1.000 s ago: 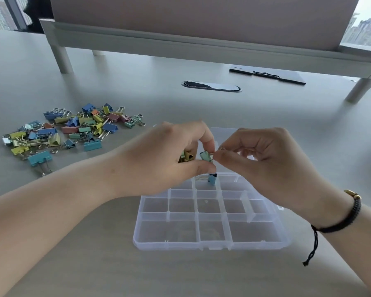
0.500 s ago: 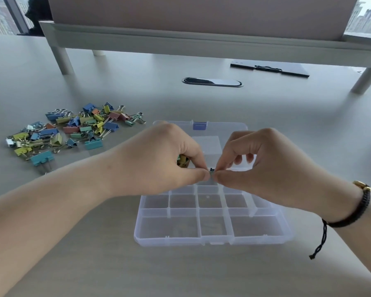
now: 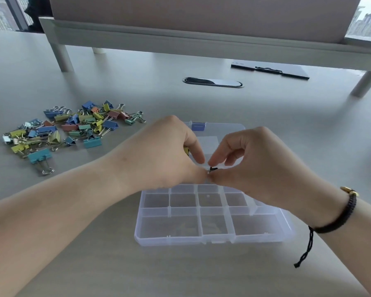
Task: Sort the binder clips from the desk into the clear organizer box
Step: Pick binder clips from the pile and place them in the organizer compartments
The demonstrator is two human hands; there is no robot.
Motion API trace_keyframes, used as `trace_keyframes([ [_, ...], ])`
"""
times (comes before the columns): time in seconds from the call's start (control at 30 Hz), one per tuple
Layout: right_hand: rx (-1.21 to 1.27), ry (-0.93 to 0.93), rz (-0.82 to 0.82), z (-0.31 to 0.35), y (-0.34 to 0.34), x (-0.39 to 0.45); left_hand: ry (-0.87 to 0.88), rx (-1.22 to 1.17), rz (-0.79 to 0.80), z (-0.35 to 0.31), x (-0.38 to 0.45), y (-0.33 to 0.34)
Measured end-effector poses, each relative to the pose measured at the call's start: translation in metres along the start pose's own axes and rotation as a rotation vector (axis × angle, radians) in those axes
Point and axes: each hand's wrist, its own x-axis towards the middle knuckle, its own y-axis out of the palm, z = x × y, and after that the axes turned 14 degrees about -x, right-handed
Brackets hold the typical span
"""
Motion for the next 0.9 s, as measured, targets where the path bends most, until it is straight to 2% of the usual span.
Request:
trace_keyframes([
  [0.1, 0.072, 0.059, 0.098, 0.003, -0.001, 0.006, -0.014, 0.022, 0.013, -0.003, -0.001, 0.003],
  [0.23, 0.042, 0.067, 0.168, 0.006, -0.003, 0.012, -0.028, 0.016, 0.015, -0.002, 0.000, 0.003],
  [0.5, 0.082, 0.089, 0.119, 0.005, 0.000, 0.010, -0.028, -0.022, 0.025, -0.002, 0.002, 0.002],
  [0.9, 0.107, 0.036, 0.102, 0.003, 0.000, 0.008, 0.073, -0.009, -0.015, 0.003, 0.001, -0.003],
])
